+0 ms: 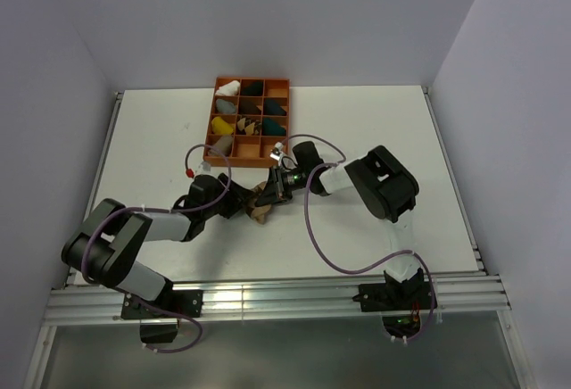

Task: Roll the socks
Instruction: Roll the sock at the center of the board.

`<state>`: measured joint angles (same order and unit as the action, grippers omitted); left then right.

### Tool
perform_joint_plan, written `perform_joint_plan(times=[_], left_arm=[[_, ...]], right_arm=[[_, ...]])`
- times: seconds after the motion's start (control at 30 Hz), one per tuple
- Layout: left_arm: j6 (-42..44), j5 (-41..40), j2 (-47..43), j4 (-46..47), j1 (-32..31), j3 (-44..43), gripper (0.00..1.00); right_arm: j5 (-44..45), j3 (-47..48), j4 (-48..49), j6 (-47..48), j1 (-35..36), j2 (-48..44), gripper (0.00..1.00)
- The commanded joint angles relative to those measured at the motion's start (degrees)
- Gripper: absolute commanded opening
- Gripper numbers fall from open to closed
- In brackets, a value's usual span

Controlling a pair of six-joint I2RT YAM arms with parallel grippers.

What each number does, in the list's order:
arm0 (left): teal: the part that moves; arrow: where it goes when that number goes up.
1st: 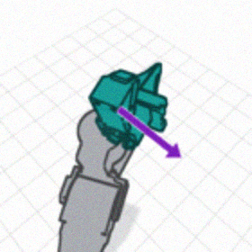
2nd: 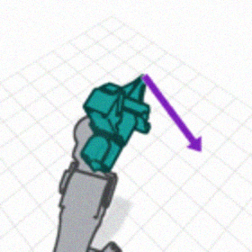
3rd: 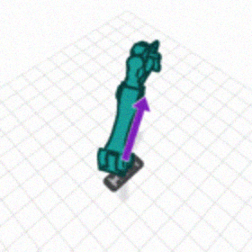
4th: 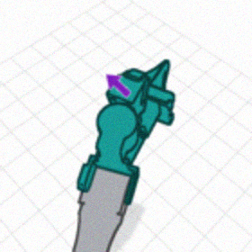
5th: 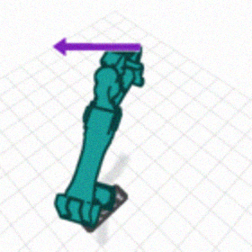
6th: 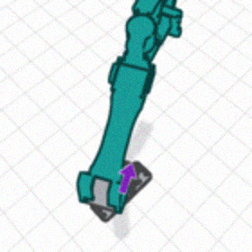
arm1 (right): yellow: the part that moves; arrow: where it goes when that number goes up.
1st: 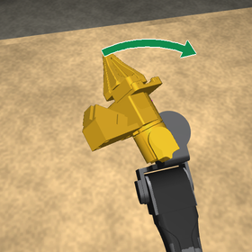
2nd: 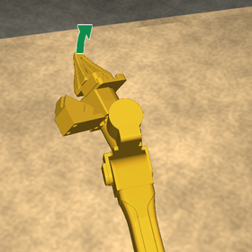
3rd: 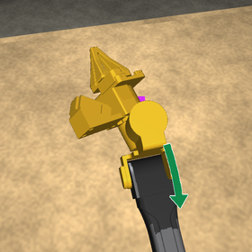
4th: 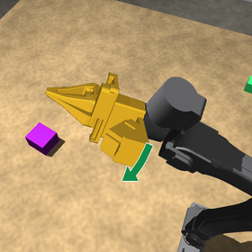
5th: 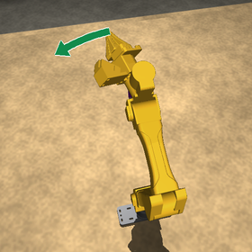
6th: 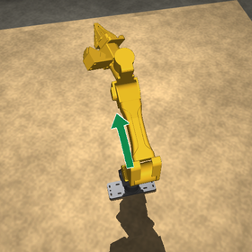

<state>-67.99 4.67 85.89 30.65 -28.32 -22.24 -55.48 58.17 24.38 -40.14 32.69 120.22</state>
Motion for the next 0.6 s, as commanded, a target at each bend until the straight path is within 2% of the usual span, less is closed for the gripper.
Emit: perform_joint_plan(times=[0.0,0.13,0.2,0.3,0.4,0.57], left_arm=[[2.2,-1.6,3.4,-8.9,-1.0,-0.6,0.54],[2.1,-2.6,3.8,-11.9,-1.5,-2.4,0.42],[2.2,-3.3,3.8,-14.1,-1.8,-3.1,0.31],[3.0,-4.0,3.9,-17.6,-2.4,-5.0,0.20],[3.8,-4.4,3.8,-21.3,-3.6,-7.2,0.13],[5.1,-7.5,3.3,-25.5,-4.7,-10.2,0.11]], right_arm=[[10.3,-1.6,-12.6,6.7,-0.3,3.4,0.00],[12.2,-1.7,-13.9,8.5,-0.2,1.3,0.04],[14.4,-1.8,-15.4,10.2,0.3,-0.6,0.11],[18.6,-1.9,-17.6,12.2,1.3,-3.8,0.21],[23.4,-2.9,-19.7,14.1,2.6,-8.9,0.34],[37.0,-5.1,-21.4,17.6,4.8,-19.6,0.49]])
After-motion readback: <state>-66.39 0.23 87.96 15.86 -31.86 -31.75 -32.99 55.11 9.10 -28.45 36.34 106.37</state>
